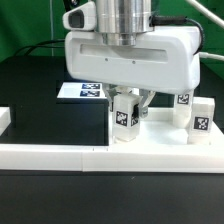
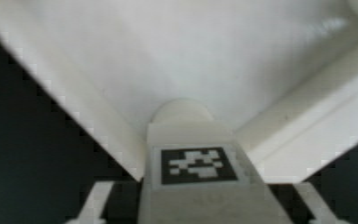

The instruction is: Assemble square table

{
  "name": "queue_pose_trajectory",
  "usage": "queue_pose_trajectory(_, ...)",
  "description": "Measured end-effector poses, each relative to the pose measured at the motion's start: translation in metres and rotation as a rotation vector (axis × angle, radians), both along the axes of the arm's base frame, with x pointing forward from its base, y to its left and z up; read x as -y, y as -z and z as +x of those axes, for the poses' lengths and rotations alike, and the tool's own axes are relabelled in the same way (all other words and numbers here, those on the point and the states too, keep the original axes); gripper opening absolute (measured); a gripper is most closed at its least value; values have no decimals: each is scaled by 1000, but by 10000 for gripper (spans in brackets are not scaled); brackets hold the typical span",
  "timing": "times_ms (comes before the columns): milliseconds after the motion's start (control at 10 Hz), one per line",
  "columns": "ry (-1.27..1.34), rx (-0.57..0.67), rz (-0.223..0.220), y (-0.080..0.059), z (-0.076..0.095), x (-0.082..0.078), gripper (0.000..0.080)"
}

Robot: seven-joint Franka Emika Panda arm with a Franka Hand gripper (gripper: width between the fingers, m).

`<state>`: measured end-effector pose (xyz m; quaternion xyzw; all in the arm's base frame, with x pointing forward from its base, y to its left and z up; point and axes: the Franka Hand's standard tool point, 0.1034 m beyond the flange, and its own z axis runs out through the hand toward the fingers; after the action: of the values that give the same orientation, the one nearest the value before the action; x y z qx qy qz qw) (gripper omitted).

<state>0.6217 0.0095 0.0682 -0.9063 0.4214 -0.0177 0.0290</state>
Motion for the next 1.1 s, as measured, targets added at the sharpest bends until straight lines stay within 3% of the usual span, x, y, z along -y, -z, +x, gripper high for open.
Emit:
queue_pose_trajectory(200, 372, -21, 36, -1, 2, 0, 288)
queue_pose_trajectory(400, 752, -80, 121, -3, 5, 0, 290)
queue_pose_trajectory(700, 928, -100, 132, 0, 2, -1, 290)
queue_pose_trajectory(800, 900, -98, 131, 0, 2, 0, 370)
queue_pose_trajectory(900, 879, -96, 130, 0, 1, -1, 370)
queue_pose_trajectory(1000, 804, -89, 122, 0, 2, 0, 506)
queue_pose_trajectory(1100, 549, -67, 105, -1, 2, 2, 619)
